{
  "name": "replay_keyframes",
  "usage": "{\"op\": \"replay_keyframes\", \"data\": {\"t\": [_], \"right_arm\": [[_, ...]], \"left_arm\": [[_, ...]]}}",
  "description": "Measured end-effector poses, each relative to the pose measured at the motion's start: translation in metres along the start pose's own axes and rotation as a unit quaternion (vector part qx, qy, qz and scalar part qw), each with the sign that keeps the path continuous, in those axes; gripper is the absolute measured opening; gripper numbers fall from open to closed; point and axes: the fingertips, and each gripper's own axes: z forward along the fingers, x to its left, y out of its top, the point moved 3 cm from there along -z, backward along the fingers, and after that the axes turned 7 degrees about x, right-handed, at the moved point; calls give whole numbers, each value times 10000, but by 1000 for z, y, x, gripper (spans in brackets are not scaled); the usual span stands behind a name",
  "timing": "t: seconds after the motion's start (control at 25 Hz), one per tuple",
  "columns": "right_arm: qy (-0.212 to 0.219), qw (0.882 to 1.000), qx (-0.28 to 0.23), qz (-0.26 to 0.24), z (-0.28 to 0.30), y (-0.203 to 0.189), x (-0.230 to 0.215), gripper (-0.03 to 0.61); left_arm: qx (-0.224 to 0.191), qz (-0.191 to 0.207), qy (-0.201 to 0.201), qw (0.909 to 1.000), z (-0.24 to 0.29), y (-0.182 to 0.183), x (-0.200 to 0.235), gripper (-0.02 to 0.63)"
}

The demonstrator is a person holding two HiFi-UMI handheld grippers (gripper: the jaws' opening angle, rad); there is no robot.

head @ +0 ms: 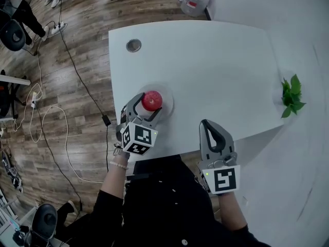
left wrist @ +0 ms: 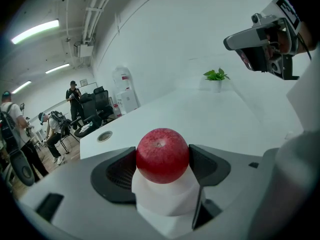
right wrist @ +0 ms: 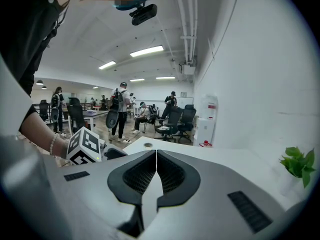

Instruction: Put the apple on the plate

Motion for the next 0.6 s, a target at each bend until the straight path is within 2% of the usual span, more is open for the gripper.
{"op": "replay_keyframes", "data": {"t": [0.6], "right_arm": [[84,9999,36,-75,-4,-2,-3,41]], "left_arm": [[163,6,49,9999,12,-8,-6,344]]}}
